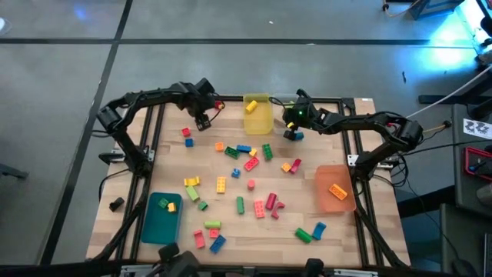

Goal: Sort blocks by size
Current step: Put the red square game piece into the blue bin

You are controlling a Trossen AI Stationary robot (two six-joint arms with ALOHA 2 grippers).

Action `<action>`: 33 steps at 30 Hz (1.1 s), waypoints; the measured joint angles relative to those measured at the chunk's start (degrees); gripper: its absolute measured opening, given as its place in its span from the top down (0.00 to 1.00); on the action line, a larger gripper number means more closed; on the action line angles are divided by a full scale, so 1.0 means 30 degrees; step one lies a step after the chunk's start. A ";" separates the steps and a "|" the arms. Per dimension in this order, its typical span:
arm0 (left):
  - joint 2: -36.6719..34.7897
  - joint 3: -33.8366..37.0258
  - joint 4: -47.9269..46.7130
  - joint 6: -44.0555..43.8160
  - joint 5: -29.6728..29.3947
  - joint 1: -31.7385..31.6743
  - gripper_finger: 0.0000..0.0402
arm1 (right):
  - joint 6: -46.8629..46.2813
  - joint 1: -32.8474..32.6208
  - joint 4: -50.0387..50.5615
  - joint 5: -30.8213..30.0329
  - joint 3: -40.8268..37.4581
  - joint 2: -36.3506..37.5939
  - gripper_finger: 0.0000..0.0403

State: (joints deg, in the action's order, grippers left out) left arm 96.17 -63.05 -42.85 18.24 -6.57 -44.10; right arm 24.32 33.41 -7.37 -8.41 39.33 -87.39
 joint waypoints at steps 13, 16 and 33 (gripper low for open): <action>0.1707 0.0022 0.0478 -0.0437 -0.0658 -0.0672 0.54 | 0.0000 0.0000 0.0122 0.0009 0.0000 0.0005 0.72; 0.1696 0.0015 0.0473 -0.0437 -0.0661 -0.0847 0.59 | 0.0000 0.0000 0.0118 0.0009 0.0000 0.0007 0.72; 0.1696 -0.0097 0.0524 -0.0535 -0.0629 -0.0838 0.92 | 0.0044 0.0000 0.0114 0.0017 0.0000 0.0007 0.72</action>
State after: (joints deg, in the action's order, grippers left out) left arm 101.25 -63.34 -41.28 16.63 -8.46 -46.61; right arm 24.45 33.41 -7.03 -8.36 39.33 -87.37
